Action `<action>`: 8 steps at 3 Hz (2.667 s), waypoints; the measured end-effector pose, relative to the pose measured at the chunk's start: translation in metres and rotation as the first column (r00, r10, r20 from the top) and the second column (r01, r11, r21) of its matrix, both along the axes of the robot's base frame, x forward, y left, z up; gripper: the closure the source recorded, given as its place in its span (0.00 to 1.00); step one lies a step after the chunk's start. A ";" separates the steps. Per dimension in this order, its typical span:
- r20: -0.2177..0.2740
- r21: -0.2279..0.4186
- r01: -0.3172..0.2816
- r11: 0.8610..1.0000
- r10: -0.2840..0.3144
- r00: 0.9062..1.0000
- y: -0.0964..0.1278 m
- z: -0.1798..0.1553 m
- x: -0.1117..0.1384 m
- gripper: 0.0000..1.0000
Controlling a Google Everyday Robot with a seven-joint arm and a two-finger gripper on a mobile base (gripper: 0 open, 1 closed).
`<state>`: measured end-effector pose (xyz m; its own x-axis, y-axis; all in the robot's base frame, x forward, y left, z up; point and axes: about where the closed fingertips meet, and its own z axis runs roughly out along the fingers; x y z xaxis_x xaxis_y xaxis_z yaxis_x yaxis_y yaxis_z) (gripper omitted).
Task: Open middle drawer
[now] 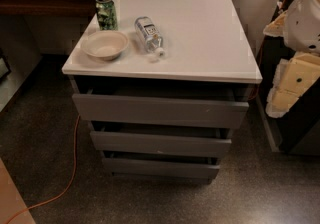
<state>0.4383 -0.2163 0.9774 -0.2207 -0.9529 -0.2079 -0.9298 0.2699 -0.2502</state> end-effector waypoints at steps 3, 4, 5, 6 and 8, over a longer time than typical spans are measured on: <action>-0.010 0.038 -0.066 0.997 0.067 0.998 0.023 -0.041 0.010 0.00; -0.014 0.076 -0.097 0.992 0.099 0.995 0.041 -0.065 0.012 0.00; -0.003 0.130 -0.097 0.987 0.099 0.995 0.060 -0.092 0.004 0.00; 0.003 0.177 -0.093 0.980 0.094 0.996 0.075 -0.125 0.009 0.00; 0.107 0.256 -0.138 0.957 0.114 0.988 0.108 -0.177 0.048 0.00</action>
Offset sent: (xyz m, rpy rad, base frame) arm 0.0111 0.0226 -0.0373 0.0247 0.0290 0.0860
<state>0.4866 -0.1082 0.8006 -0.0710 -0.8813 -0.4671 -0.9374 0.2190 -0.2708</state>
